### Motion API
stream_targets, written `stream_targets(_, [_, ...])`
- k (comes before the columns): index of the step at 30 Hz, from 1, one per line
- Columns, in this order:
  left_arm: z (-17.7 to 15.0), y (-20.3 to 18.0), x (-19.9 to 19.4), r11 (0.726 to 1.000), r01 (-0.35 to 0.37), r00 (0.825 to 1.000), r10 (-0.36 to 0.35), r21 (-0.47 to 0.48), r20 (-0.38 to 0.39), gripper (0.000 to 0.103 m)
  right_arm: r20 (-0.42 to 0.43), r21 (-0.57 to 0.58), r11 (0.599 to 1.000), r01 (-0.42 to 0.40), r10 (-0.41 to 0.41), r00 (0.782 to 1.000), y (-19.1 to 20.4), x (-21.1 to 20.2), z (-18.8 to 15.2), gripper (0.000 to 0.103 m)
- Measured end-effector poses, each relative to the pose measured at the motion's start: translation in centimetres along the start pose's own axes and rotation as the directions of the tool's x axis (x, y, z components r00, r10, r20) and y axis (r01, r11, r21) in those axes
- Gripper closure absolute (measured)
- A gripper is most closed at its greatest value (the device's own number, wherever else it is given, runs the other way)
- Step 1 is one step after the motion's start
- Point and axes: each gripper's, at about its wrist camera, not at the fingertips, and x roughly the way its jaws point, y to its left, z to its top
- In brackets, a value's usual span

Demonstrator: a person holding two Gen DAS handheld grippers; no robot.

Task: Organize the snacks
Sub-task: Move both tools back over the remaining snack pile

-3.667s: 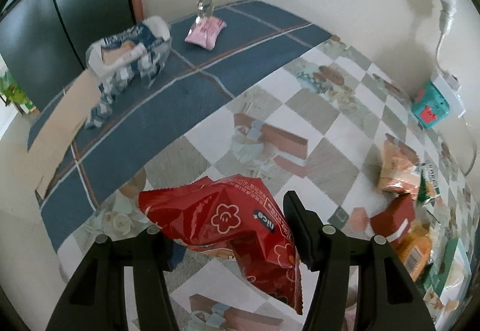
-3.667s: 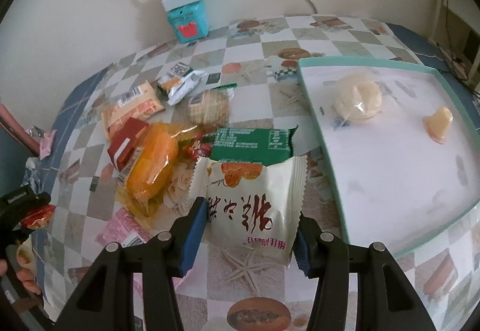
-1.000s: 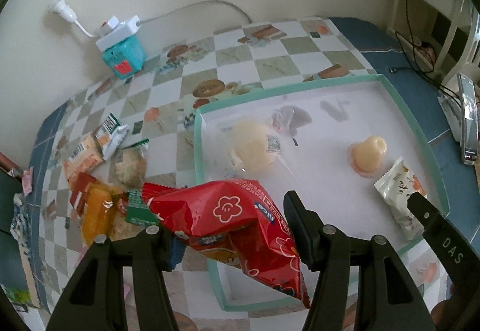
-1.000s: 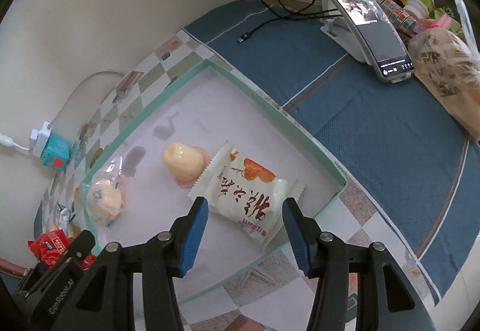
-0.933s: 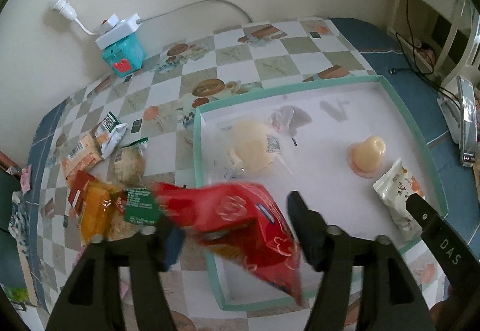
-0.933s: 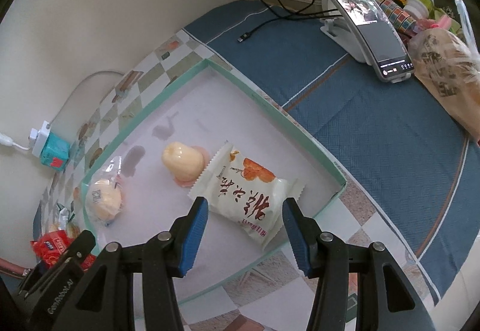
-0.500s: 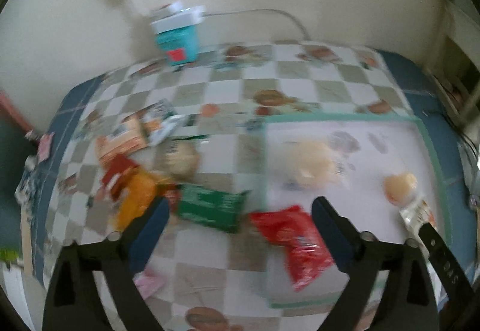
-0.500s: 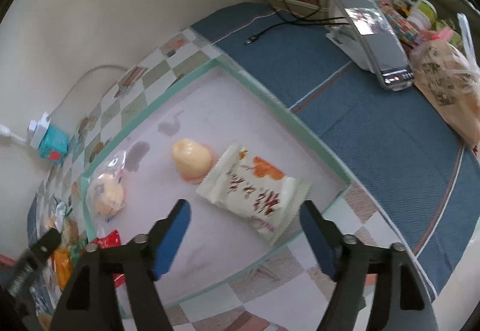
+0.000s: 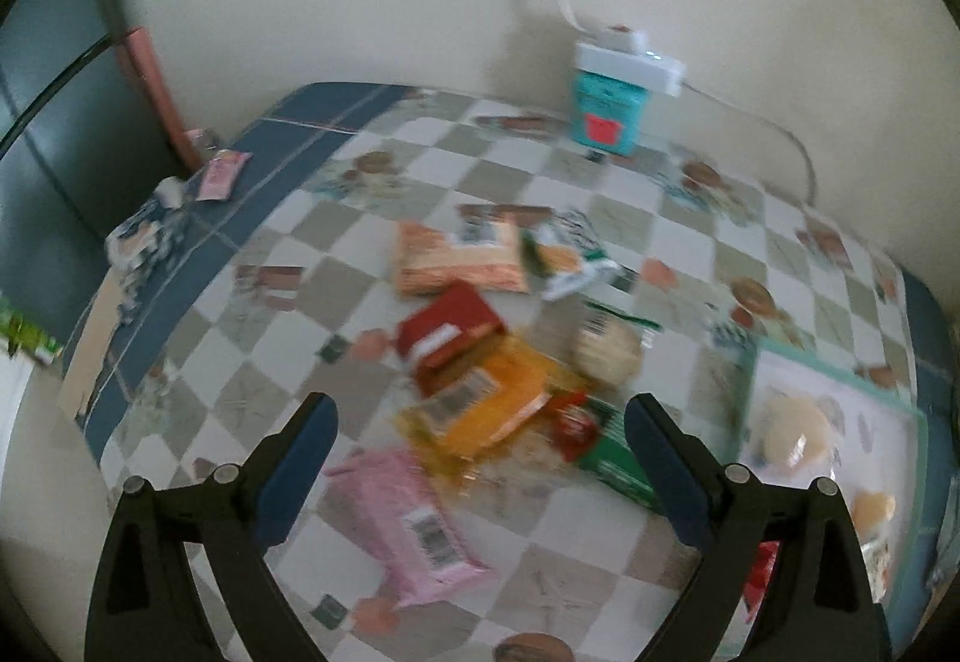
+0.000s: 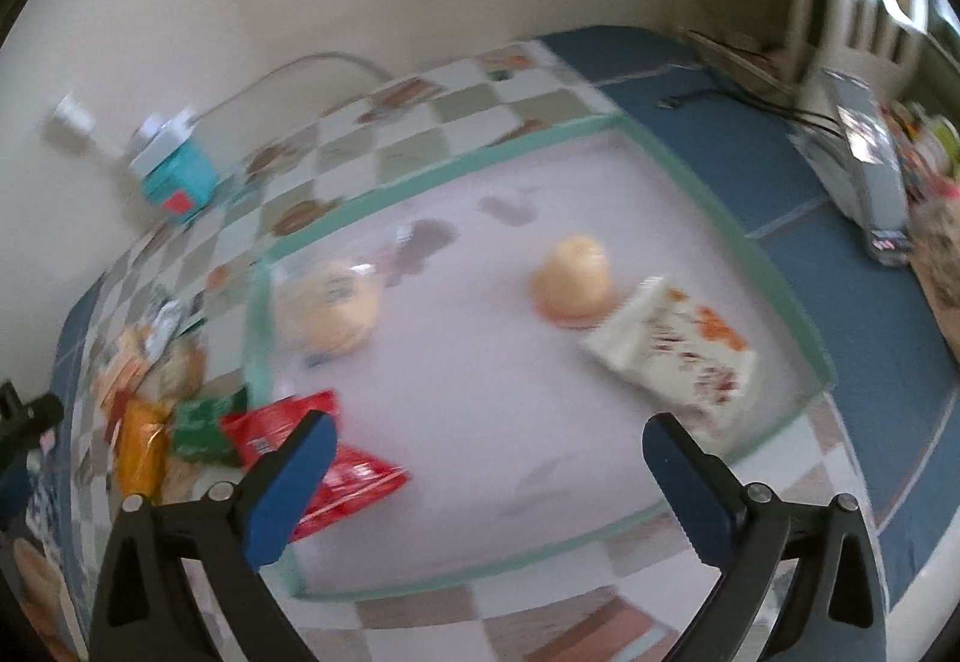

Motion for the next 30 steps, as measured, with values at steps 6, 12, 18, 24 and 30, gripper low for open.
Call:
stream_targets(6, [0.2, 3.7, 0.4, 0.996, -0.035, 0.999, 0.034, -0.076, -0.008, 0.006, -0.01, -0.089, 0.996, -0.027, 0.026, 1.0, 3.5, 0.4, -1.0, 0.0])
stream_targets(12, [0.3, 7.5, 1.0, 0.986, -0.05, 0.998, 0.045, -0.158, -0.032, 0.006, -0.039, -0.125, 0.992, -0.019, 0.014, 0.999, 4.9, 1.5, -1.6, 0.0])
stream_targets(18, [0.2, 10.3, 1.9, 0.972, -0.074, 0.996, 0.063, -0.221, -0.057, 0.006, -0.042, -0.074, 0.995, 0.06, -0.064, 0.997, 3.3, 2.1, -1.1, 0.0])
stream_targets(24, [-0.1, 11.3, 2.2, 0.964, -0.052, 0.996, 0.033, -0.26, -0.077, 0.006, -0.035, -0.08, 0.994, 0.079, -0.082, 0.996, 3.3, 1.3, -0.9, 0.0])
stream_targets(30, [-0.8, 10.9, 3.3, 0.962, -0.031, 0.992, -0.004, -0.27, -0.127, 0.006, -0.014, -0.128, 0.99, 0.065, -0.068, 0.998, 5.3, 0.0, -1.2, 0.0])
